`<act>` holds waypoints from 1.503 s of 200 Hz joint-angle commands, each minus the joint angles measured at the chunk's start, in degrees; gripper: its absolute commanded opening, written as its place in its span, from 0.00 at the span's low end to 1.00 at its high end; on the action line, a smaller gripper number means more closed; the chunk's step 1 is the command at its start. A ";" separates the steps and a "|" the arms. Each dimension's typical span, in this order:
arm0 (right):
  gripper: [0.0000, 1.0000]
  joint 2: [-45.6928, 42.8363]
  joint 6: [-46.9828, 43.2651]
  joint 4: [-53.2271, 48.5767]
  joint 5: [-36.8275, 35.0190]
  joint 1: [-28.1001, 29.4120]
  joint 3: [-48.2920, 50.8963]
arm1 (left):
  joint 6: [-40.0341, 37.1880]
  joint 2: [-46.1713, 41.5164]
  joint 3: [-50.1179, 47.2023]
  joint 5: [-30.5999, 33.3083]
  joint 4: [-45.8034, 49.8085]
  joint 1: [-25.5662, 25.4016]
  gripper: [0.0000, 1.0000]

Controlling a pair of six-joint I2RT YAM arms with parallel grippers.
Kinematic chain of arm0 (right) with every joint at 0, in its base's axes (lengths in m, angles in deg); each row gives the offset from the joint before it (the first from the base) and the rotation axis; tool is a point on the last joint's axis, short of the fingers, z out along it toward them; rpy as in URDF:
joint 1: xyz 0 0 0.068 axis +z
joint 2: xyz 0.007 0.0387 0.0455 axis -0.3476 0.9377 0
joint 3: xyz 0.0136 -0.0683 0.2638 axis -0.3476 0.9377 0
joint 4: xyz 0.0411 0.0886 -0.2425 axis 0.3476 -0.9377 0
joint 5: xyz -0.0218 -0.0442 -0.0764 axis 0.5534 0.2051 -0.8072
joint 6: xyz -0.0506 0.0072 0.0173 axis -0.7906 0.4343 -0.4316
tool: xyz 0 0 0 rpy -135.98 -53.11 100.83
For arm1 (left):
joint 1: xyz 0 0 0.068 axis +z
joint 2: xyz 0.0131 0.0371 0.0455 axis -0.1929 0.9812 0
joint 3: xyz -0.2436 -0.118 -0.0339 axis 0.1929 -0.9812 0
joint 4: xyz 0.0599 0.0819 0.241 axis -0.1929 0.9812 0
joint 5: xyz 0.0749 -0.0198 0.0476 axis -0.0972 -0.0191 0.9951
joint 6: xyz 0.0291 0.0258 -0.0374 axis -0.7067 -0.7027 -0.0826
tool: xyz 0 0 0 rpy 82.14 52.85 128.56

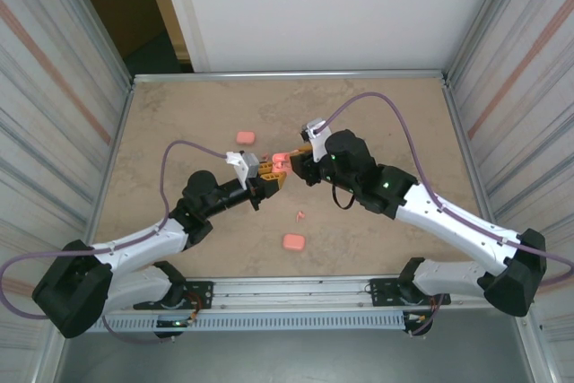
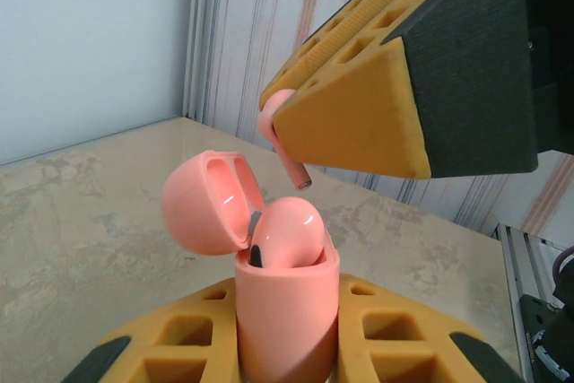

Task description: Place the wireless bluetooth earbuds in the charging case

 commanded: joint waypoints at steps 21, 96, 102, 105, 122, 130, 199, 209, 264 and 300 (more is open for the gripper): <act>0.24 0.98 0.11 1.15 -0.51 0.67 -0.87 | 1.68 -0.01 1.65 -0.63 -3.85 -0.29 0.00; 0.24 0.88 1.12 1.28 -0.36 0.95 0.42 | 3.12 -0.11 1.69 -0.22 -4.19 -0.35 0.00; 0.24 0.81 1.23 1.24 -0.27 1.01 0.50 | 3.21 -0.19 1.67 -0.07 -4.15 -0.34 0.00; 0.24 0.81 1.25 1.26 -0.26 1.03 0.50 | 3.21 -0.16 1.71 -0.07 -4.21 -0.33 0.00; 0.24 0.64 1.51 1.32 -0.09 1.21 0.78 | 3.47 -0.20 1.73 0.18 -4.23 -0.29 0.00; 0.24 0.58 1.67 1.41 0.00 1.36 0.88 | 3.61 -0.20 1.72 0.20 -4.39 -0.35 0.00; 0.27 0.22 2.48 0.45 -0.03 1.74 1.44 | 4.44 -0.28 1.37 0.57 -5.26 -0.31 0.00; 0.28 0.02 2.65 0.46 0.16 1.73 1.33 | 4.47 -0.28 1.41 0.56 -5.26 -0.29 0.00; 0.40 -1.40 3.01 -0.30 0.38 1.13 -0.90 | 4.18 -0.42 1.40 -0.51 -5.33 -0.32 0.00; 0.43 -3.58 4.39 -0.43 2.72 -0.95 -1.65 | 3.95 -0.72 1.15 -0.94 -5.77 -0.37 0.00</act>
